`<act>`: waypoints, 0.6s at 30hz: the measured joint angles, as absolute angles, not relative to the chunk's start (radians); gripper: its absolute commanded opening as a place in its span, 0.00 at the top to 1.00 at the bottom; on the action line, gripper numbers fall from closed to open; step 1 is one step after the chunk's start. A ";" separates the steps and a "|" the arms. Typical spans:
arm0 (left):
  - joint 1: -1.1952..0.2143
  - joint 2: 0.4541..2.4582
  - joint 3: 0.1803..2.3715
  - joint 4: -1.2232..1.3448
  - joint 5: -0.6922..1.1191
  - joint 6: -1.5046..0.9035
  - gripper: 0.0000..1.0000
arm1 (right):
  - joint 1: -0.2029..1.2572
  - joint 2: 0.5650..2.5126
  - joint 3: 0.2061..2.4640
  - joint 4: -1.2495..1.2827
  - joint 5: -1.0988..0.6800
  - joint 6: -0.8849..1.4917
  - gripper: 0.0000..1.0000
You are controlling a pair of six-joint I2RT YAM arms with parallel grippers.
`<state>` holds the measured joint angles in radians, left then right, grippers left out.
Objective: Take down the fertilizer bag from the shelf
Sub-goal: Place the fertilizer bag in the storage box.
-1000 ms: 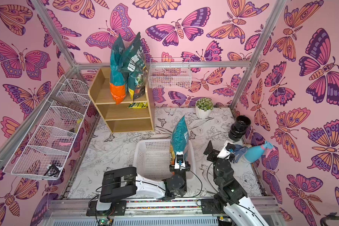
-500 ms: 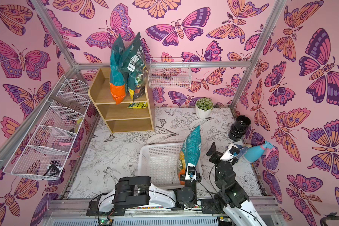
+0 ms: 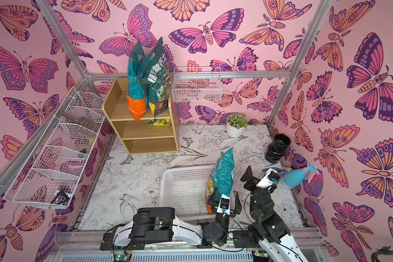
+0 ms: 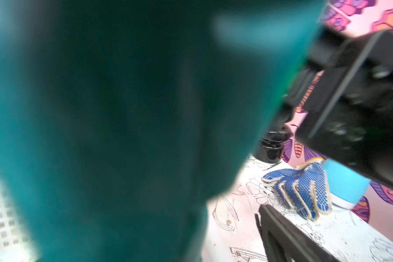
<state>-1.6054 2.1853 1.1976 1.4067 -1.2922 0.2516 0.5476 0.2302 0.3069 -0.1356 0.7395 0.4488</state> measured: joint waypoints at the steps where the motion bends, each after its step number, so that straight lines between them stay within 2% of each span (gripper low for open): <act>1: -1.613 2.164 1.195 1.404 -1.278 0.273 0.00 | 0.548 0.236 0.307 -0.136 0.740 0.449 0.01; 8: -1.703 1.924 1.137 1.376 -1.146 0.354 0.02 | 0.548 0.262 0.307 -0.136 0.740 0.448 0.01; 10: -1.723 1.863 1.134 1.312 -1.117 0.346 0.08 | 0.548 0.262 0.307 -0.136 0.741 0.449 0.01; 11: -1.727 1.833 1.133 1.268 -1.104 0.332 0.14 | 0.548 0.260 0.307 -0.136 0.741 0.449 0.01; 12: -1.729 1.802 1.129 1.224 -1.094 0.319 0.33 | 0.548 0.255 0.307 -0.138 0.741 0.449 0.01; 13: -1.728 1.772 1.119 1.194 -1.091 0.311 0.57 | 0.548 0.245 0.307 -0.141 0.741 0.449 0.01; 15: -1.728 1.716 1.090 1.170 -1.107 0.333 0.84 | 0.548 0.218 0.307 -0.149 0.740 0.449 0.01; 16: -1.724 1.684 1.074 1.177 -1.128 0.374 0.91 | 0.548 0.202 0.307 -0.154 0.740 0.449 0.01; 17: -1.720 1.663 1.068 1.183 -1.144 0.411 0.91 | 0.548 0.188 0.307 -0.159 0.739 0.450 0.01; 18: -1.707 1.636 1.069 1.185 -1.165 0.466 0.83 | 0.548 0.172 0.307 -0.165 0.739 0.450 0.01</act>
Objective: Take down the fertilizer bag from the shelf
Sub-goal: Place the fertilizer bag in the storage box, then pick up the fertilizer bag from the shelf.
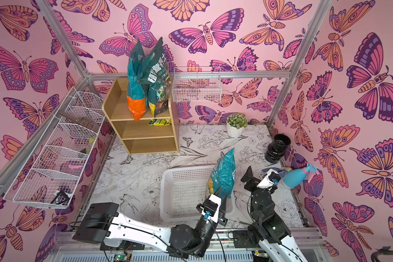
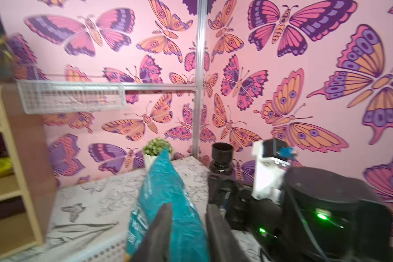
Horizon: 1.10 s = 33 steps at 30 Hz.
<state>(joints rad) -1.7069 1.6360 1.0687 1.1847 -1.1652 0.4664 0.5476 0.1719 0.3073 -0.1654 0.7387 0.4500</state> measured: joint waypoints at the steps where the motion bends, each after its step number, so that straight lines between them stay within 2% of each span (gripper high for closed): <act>1: -1.685 1.608 1.074 1.176 -1.185 0.511 0.56 | 0.548 0.157 0.307 -0.170 0.738 0.450 0.01; 2: -1.655 1.579 1.086 1.142 -1.205 0.532 0.28 | 0.548 0.146 0.307 -0.174 0.738 0.450 0.01; 4: -1.561 1.510 1.132 0.994 -1.236 0.519 0.01 | 0.548 0.128 0.307 -0.181 0.740 0.450 0.01; 10: -1.268 1.234 1.152 0.651 -1.234 0.353 0.00 | 0.548 0.115 0.307 -0.195 0.739 0.449 0.01; 14: -1.050 1.030 1.120 0.506 -1.121 0.215 0.01 | 0.548 0.112 0.292 -0.176 0.723 0.442 0.01; 15: -0.988 0.992 1.126 0.454 -1.078 0.175 0.03 | 0.548 0.112 0.285 -0.173 0.719 0.440 0.01; 17: -0.891 0.953 1.158 0.353 -1.018 0.121 0.17 | 0.548 0.112 0.280 -0.175 0.717 0.438 0.01; 18: -0.837 0.948 1.187 0.305 -0.984 0.098 0.23 | 0.548 0.112 0.280 -0.176 0.717 0.438 0.01; 19: -0.800 0.949 1.206 0.277 -0.960 0.090 0.24 | 0.548 0.112 0.280 -0.176 0.717 0.438 0.01; 24: -0.617 1.040 1.316 0.118 -0.828 0.057 0.10 | 0.548 0.076 0.278 -0.182 0.716 0.438 0.01; 27: -0.529 1.159 1.420 0.030 -0.727 0.055 0.09 | 0.548 0.048 0.274 -0.182 0.716 0.438 0.01; 33: -0.458 1.357 1.574 -0.069 -0.642 0.088 0.09 | 0.548 0.035 0.266 -0.185 0.714 0.438 0.01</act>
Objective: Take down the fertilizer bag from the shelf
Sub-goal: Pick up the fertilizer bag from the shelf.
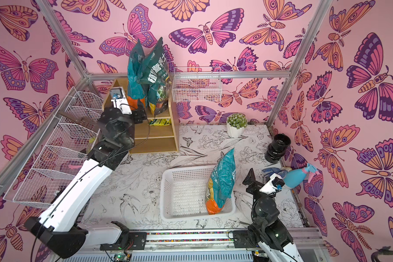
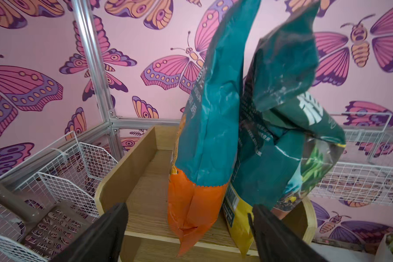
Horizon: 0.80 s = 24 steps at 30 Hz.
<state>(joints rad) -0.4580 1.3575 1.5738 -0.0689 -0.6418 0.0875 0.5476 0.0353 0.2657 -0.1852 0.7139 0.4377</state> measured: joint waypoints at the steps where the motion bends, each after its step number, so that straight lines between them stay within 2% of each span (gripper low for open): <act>1: -0.450 1.383 1.595 -0.082 -0.635 0.095 0.09 | 0.548 0.035 0.265 -0.186 0.713 0.438 0.01; 14: -0.383 1.594 1.849 -0.097 -0.629 0.242 0.08 | 0.548 0.035 0.258 -0.181 0.687 0.437 0.01; 16: -0.375 1.631 1.889 -0.097 -0.632 0.266 0.12 | 0.548 0.035 0.256 -0.181 0.682 0.437 0.01; 18: -0.373 1.661 1.922 -0.097 -0.632 0.299 0.24 | 0.548 0.035 0.255 -0.180 0.678 0.437 0.01; 20: -0.373 1.690 1.947 -0.096 -0.626 0.331 0.50 | 0.548 0.035 0.255 -0.180 0.673 0.437 0.01; 24: -0.371 1.720 1.961 -0.087 -0.616 0.353 0.81 | 0.548 0.035 0.253 -0.178 0.667 0.437 0.01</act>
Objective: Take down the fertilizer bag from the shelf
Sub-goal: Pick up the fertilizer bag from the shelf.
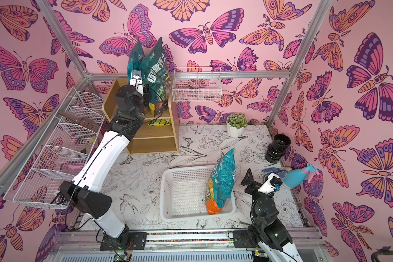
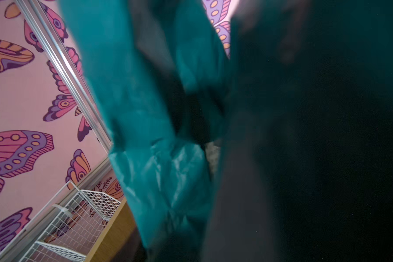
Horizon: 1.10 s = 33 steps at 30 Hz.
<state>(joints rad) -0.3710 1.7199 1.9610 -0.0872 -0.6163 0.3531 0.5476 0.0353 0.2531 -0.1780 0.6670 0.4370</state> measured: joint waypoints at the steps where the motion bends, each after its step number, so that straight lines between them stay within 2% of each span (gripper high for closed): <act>1: -0.369 1.721 1.962 -0.084 -0.617 0.349 0.87 | 0.548 0.035 0.252 -0.177 0.664 0.437 0.01; 4: -0.360 1.721 1.962 -0.086 -0.618 0.325 1.00 | 0.548 0.035 0.247 -0.176 0.663 0.437 0.01; 15: -0.352 1.636 1.891 -0.107 -0.707 0.190 0.99 | 0.548 0.035 0.247 -0.175 0.661 0.437 0.01; 20: -0.350 1.485 1.764 -0.138 -0.735 0.149 0.99 | 0.548 0.035 0.246 -0.173 0.661 0.436 0.01; 25: -0.366 1.218 1.536 -0.163 -0.714 0.059 1.00 | 0.548 0.035 0.245 -0.172 0.664 0.429 0.01; 27: -0.419 1.107 1.472 -0.188 -0.725 0.043 1.00 | 0.548 0.036 0.245 -0.172 0.665 0.424 0.01; 33: -0.799 0.956 1.439 -0.236 -0.926 0.112 1.00 | 0.548 0.036 0.246 -0.178 0.664 0.422 0.01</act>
<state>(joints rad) -0.7994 0.9562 1.4391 -0.2363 -0.9260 0.1123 0.5476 0.0357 0.2459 -0.1780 0.6643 0.4221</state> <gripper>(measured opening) 0.073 0.993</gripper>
